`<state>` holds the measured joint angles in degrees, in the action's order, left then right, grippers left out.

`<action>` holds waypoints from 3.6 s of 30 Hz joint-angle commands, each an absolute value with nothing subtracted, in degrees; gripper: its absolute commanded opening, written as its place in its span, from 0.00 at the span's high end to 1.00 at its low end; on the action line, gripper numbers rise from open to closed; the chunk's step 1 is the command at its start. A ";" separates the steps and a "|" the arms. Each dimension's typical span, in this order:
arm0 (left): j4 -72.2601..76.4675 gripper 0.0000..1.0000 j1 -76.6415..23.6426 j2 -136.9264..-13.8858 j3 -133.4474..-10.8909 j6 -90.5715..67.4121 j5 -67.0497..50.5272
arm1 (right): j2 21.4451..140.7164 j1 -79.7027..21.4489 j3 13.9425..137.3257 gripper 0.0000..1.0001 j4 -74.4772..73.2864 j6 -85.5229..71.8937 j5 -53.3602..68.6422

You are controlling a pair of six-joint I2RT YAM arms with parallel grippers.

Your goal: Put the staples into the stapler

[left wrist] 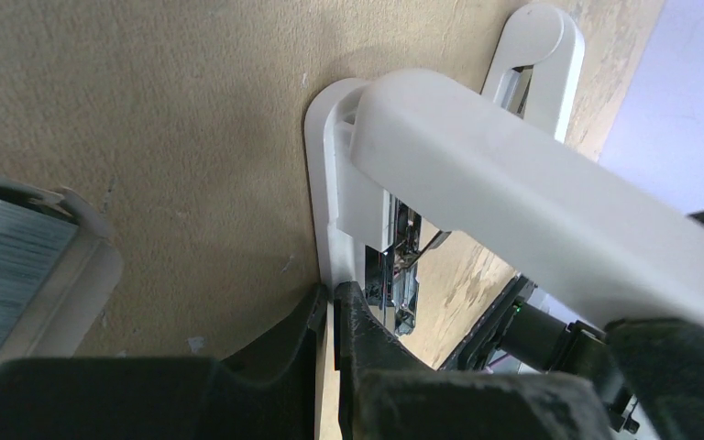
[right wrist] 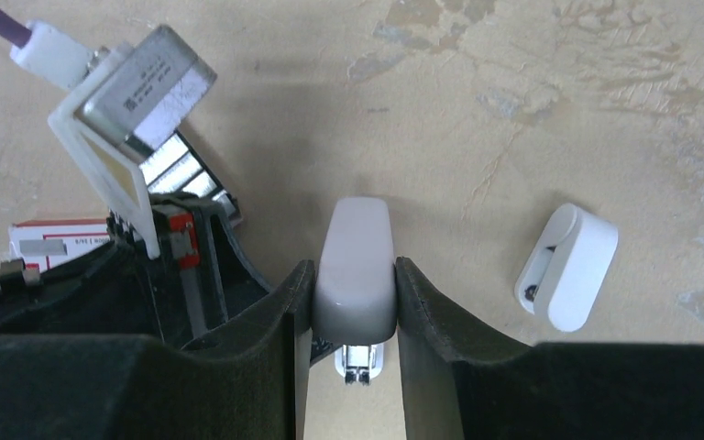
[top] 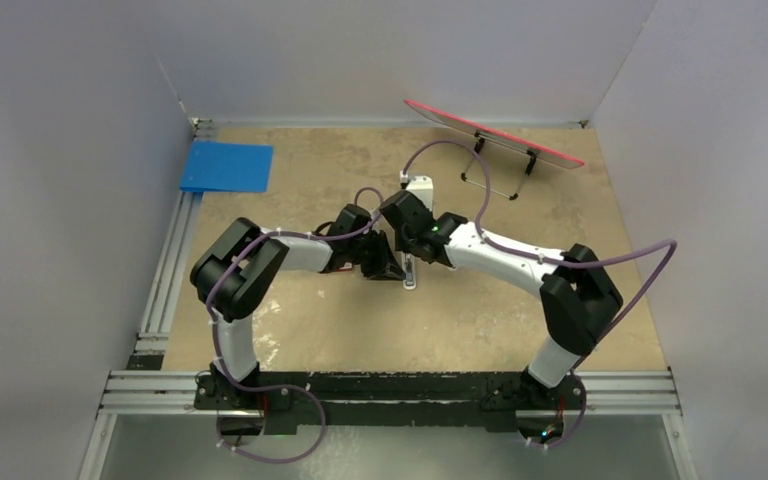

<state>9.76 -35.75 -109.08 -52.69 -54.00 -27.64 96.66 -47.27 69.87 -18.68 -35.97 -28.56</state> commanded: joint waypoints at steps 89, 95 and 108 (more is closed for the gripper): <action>-13.96 0.66 -35.25 -75.74 -49.03 -43.34 -4.68 | 80.36 -51.32 66.97 0.27 -27.40 -46.92 -43.68; -24.64 0.41 -35.30 -58.83 -53.12 -36.30 4.20 | 68.96 -51.30 66.14 0.16 -27.54 -42.79 -54.83; -38.12 0.27 -35.24 -39.86 -67.32 -21.18 13.43 | 46.96 -51.27 66.98 0.01 -20.65 -34.52 -61.12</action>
